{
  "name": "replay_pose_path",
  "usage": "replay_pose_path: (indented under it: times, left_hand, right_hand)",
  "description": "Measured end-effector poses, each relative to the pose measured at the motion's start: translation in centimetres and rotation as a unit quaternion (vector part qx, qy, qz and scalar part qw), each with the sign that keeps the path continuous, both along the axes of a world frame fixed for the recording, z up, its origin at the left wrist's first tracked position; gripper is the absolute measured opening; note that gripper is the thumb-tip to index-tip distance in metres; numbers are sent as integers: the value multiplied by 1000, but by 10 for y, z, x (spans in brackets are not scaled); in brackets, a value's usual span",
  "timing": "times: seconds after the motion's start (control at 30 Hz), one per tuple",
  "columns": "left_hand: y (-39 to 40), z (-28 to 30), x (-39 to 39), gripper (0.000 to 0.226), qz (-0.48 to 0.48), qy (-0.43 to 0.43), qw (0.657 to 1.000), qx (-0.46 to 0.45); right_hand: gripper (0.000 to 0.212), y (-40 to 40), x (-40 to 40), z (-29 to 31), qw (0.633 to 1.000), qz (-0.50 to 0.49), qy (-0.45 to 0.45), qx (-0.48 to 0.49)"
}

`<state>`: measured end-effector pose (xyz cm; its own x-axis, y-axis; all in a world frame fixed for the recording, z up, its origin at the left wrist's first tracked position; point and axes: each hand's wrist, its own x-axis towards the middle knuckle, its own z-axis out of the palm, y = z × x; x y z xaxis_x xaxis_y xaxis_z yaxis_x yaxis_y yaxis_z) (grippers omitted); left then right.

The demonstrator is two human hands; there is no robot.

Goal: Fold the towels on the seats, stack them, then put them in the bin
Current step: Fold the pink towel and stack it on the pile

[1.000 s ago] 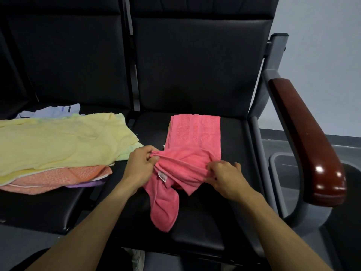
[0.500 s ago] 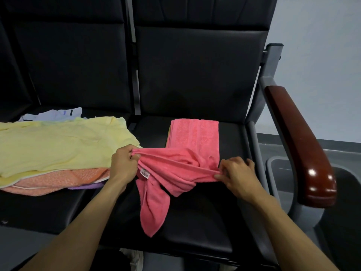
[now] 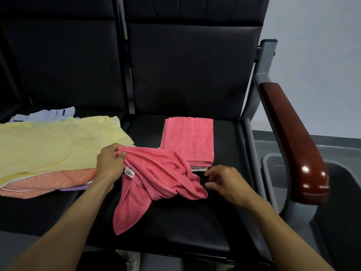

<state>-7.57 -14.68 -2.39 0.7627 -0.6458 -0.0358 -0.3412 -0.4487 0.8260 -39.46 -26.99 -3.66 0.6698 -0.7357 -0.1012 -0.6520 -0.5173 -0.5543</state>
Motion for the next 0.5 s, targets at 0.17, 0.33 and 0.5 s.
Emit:
replay_pose_path:
  times: [0.17,0.33,0.5]
  left_hand:
    - [-4,-2,-4,24,-9,-7,1000,5]
    - [-3,-3,-2,22,-8,-7,1000,2]
    - [0,-5,1,23,-4,-2,1000,2]
  right_hand:
    - [37,10,18,-8,993,57,77,69]
    - [5,13,21,-20,995,25,78,-56]
    - [18,2,23,8,912,-206,-303,185]
